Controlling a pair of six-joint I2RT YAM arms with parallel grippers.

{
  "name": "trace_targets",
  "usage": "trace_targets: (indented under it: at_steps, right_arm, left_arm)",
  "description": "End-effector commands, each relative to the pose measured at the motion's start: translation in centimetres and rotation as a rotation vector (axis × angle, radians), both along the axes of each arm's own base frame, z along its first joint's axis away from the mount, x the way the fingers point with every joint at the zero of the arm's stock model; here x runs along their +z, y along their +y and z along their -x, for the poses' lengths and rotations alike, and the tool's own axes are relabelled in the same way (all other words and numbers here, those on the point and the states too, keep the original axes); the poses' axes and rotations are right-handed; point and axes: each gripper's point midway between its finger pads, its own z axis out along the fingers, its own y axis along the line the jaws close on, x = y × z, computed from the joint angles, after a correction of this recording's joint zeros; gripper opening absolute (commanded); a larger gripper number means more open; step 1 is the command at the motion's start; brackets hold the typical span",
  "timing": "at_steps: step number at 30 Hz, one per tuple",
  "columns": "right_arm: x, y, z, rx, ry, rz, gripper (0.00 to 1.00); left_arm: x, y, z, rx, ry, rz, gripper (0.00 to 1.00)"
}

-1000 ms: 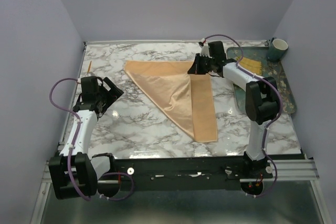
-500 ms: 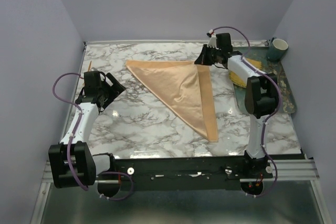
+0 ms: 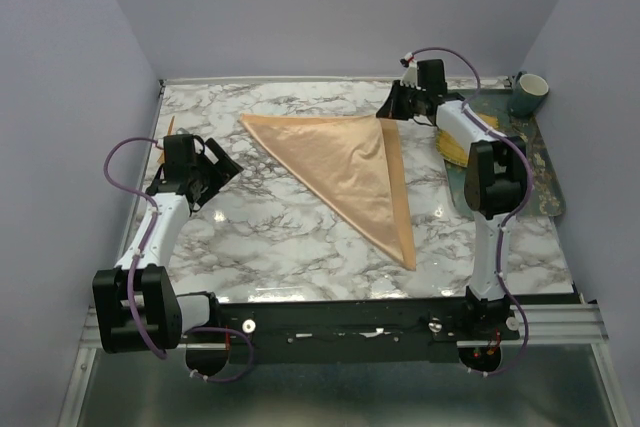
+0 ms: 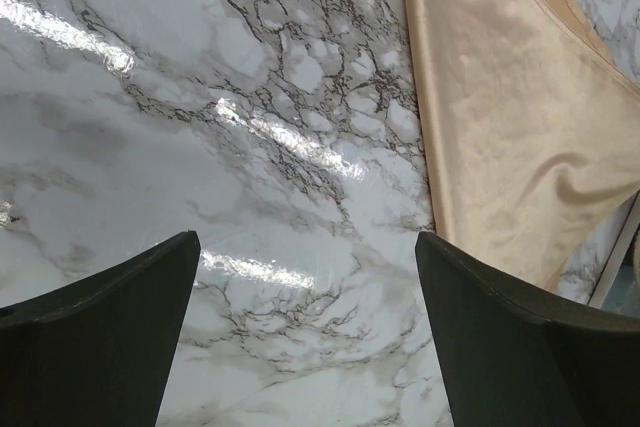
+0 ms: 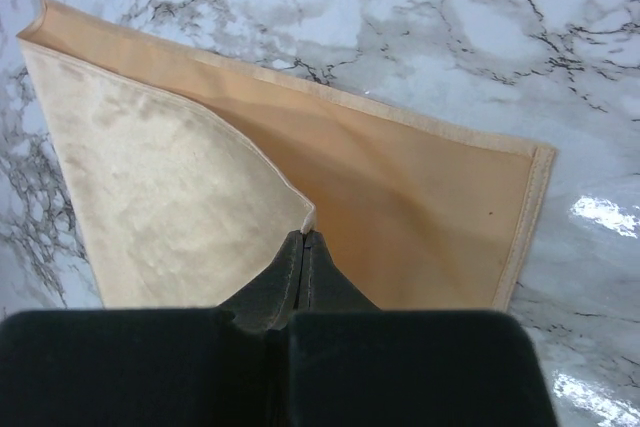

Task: Fold the napkin, place the utensils inside, and roll it up
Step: Fold the napkin

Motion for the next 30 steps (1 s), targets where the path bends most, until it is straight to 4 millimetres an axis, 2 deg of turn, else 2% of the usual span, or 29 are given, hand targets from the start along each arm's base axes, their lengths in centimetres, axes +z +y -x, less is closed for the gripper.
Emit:
trace_targets:
  at_steps: [1, 23, 30]
  right_arm:
    - [-0.4, -1.5, -1.0, -0.022, 0.004, 0.012, 0.00]
    - [-1.8, -3.8, -3.4, -0.058, 0.019, 0.006, 0.00]
    - [-2.3, -4.7, -3.6, -0.088, 0.040, 0.004, 0.01]
  left_arm:
    - [1.3, 0.0, -1.1, 0.010, -0.039, -0.008, 0.98]
    - [1.0, -0.4, -1.2, 0.001, -0.033, 0.001, 0.98]
    - [1.1, -0.5, -1.3, 0.000, -0.033, 0.004, 0.98]
